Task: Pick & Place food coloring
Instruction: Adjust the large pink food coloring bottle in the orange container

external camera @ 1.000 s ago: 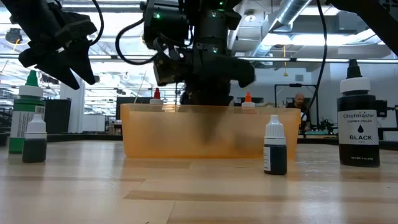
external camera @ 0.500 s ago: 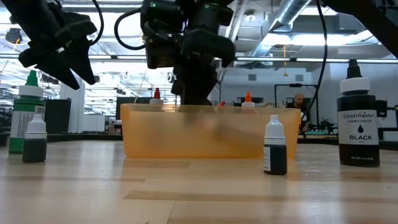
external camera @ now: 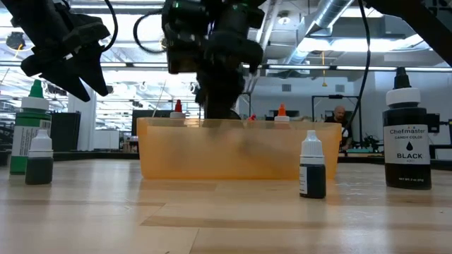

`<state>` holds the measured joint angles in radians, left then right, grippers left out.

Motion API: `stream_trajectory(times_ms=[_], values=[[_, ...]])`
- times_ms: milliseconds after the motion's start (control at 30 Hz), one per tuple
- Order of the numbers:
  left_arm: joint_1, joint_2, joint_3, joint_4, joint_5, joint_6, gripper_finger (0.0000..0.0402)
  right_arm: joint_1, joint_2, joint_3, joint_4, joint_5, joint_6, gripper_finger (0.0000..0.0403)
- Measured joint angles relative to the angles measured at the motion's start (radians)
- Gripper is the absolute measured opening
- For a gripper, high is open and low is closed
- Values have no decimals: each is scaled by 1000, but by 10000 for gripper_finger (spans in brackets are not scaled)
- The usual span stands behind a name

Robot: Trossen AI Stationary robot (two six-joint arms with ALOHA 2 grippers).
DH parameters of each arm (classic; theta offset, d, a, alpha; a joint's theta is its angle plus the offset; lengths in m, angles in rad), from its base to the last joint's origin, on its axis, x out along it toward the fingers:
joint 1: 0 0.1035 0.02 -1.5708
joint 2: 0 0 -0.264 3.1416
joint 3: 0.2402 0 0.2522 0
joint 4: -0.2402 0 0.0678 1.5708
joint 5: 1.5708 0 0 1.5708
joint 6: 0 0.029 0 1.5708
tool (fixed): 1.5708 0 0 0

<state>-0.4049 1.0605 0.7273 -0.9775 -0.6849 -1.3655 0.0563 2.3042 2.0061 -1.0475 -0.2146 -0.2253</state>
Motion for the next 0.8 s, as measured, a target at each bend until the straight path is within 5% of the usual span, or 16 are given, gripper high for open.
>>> stream_trajectory(times_ms=[433,800], values=[[0,0,0,1,26,0,265,-40,-153,0,84,28,-17,12],[0,0,0,1,61,8,265,-101,-160,-1,143,33,-49,12]])
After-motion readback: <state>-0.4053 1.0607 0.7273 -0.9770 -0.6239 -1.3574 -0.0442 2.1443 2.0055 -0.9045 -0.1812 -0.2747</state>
